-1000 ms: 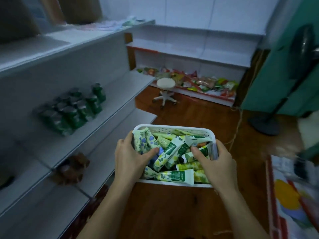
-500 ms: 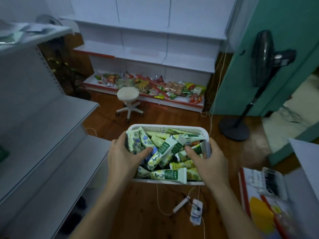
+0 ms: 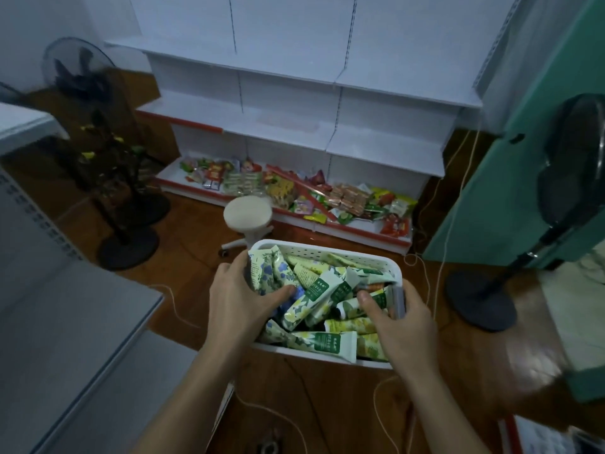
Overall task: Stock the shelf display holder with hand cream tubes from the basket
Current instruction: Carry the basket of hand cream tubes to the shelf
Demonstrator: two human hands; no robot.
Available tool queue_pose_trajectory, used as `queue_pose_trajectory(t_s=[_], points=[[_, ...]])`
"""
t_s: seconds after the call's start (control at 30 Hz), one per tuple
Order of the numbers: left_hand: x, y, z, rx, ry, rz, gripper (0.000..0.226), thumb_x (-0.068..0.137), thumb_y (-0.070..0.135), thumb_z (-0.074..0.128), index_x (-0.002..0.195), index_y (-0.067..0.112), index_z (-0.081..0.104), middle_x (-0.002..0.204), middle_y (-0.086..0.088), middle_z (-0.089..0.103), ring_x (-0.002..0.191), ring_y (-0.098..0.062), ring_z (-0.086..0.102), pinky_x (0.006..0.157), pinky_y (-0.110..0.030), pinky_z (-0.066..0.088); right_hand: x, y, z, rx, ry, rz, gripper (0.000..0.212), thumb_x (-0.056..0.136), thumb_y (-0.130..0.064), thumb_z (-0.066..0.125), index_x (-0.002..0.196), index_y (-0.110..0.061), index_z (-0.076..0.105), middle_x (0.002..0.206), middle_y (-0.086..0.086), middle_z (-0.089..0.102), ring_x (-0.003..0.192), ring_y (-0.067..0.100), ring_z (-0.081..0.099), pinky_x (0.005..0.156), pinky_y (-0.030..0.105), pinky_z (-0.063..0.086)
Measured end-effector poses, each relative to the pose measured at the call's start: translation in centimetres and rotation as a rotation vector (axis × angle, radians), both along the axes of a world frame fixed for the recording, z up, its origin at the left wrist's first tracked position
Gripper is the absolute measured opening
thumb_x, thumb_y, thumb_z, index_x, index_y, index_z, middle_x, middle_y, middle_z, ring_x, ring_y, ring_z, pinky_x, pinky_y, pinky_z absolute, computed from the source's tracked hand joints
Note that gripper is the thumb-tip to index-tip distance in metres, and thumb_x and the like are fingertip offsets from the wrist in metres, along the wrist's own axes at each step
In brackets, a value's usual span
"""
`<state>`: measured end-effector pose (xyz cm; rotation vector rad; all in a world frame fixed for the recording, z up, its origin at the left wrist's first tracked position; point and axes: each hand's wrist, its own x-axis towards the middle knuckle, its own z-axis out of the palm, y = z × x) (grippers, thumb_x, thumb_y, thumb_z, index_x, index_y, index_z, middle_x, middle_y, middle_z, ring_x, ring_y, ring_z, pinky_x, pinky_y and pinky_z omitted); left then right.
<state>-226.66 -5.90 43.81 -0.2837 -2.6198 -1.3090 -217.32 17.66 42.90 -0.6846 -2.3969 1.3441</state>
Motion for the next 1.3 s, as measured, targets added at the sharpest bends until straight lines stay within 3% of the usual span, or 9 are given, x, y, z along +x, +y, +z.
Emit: queue_pose_trajectory(t_s=[0.13, 0.37, 0.57, 0.73, 0.8, 0.93, 1.0, 1.13, 1.3], points=[[-10.2, 1.0, 1.6, -0.043, 0.027, -0.018, 0.072, 0.064, 0.058, 0.085, 0.125, 0.030, 0.060, 0.099, 0.007, 0.057, 0.095, -0.012, 0.050, 0.067, -0.021, 0.038, -9.8, 1.4, 0.7, 0.012, -0.006, -0.014, 0.103, 0.065, -0.092, 0.058, 0.146, -0.028, 0.045, 0.136, -0.006, 0.060, 0.122, 0.019, 0.059, 0.098, 0.049, 0.055], [-24.2, 4.3, 2.1, -0.050, 0.027, -0.003, 0.068, 0.064, 0.063, 0.082, 0.121, 0.033, 0.060, 0.094, 0.008, 0.053, 0.091, -0.013, 0.049, 0.067, -0.027, 0.043, -24.3, 4.6, 1.7, 0.013, 0.017, -0.030, 0.103, 0.063, -0.092, 0.059, 0.144, -0.030, 0.048, 0.130, -0.008, 0.063, 0.116, 0.019, 0.061, 0.094, 0.046, 0.057], [-36.3, 7.5, 0.3, -0.053, 0.047, 0.075, 0.059, 0.067, 0.070, 0.076, 0.108, 0.031, 0.060, 0.087, 0.008, 0.055, 0.087, -0.014, 0.048, 0.068, -0.038, 0.049, -38.4, 8.0, 0.9, -0.046, 0.070, 0.048, 0.097, 0.076, -0.062, 0.073, 0.155, -0.020, 0.036, 0.155, -0.001, 0.044, 0.139, 0.023, 0.045, 0.109, 0.039, 0.043], [-46.7, 9.3, 0.5, -0.002, 0.035, 0.205, 0.056, 0.069, 0.068, 0.078, 0.112, 0.037, 0.058, 0.088, 0.009, 0.057, 0.088, -0.014, 0.050, 0.069, -0.041, 0.051, -52.5, 10.7, 1.6, -0.013, 0.067, 0.193, 0.072, 0.077, -0.064, 0.074, 0.137, -0.029, 0.055, 0.126, -0.010, 0.066, 0.114, 0.015, 0.063, 0.088, 0.037, 0.057], [-50.1, 9.3, 1.0, 0.025, 0.017, 0.277, 0.063, 0.069, 0.070, 0.077, 0.118, 0.037, 0.057, 0.093, 0.006, 0.056, 0.091, -0.016, 0.051, 0.072, -0.042, 0.052, -57.6, 10.9, 2.5, 0.004, 0.085, 0.269, 0.054, 0.079, -0.059, 0.074, 0.123, -0.030, 0.062, 0.108, -0.014, 0.070, 0.099, 0.011, 0.067, 0.077, 0.033, 0.056], [-55.3, 7.5, 2.1, 0.002, 0.011, 0.432, 0.073, 0.069, 0.059, 0.082, 0.132, 0.033, 0.055, 0.097, 0.011, 0.050, 0.095, -0.014, 0.048, 0.073, -0.029, 0.042, -66.8, 8.6, 3.3, 0.052, 0.081, 0.408, 0.047, 0.081, -0.054, 0.075, 0.119, -0.030, 0.064, 0.099, -0.015, 0.070, 0.086, 0.000, 0.064, 0.065, 0.023, 0.048], [-57.9, 5.9, 2.3, 0.002, 0.010, 0.504, 0.073, 0.069, 0.056, 0.085, 0.131, 0.032, 0.055, 0.096, 0.016, 0.048, 0.095, -0.013, 0.048, 0.073, -0.027, 0.041, -70.7, 6.8, 2.9, 0.021, 0.088, 0.460, 0.049, 0.080, -0.055, 0.075, 0.121, -0.031, 0.063, 0.100, -0.016, 0.070, 0.087, -0.002, 0.065, 0.066, 0.026, 0.051], [-63.1, 1.8, 1.6, 0.004, -0.014, 0.609, 0.084, 0.063, 0.058, 0.087, 0.136, 0.032, 0.053, 0.104, 0.008, 0.052, 0.098, -0.010, 0.045, 0.075, -0.022, 0.041, -78.1, 2.3, 1.7, 0.008, 0.058, 0.577, 0.083, 0.070, -0.081, 0.063, 0.134, -0.029, 0.056, 0.122, -0.008, 0.067, 0.110, 0.018, 0.065, 0.088, 0.046, 0.058], [-71.4, -4.2, 0.0, 0.003, -0.046, 0.654, 0.086, 0.063, 0.054, 0.089, 0.137, 0.029, 0.053, 0.106, 0.003, 0.053, 0.091, -0.005, 0.041, 0.070, -0.013, 0.033, -87.2, -3.8, 0.6, 0.005, 0.051, 0.621, 0.040, 0.081, -0.054, 0.075, 0.111, -0.031, 0.063, 0.096, -0.014, 0.070, 0.086, 0.008, 0.067, 0.068, 0.033, 0.056]])
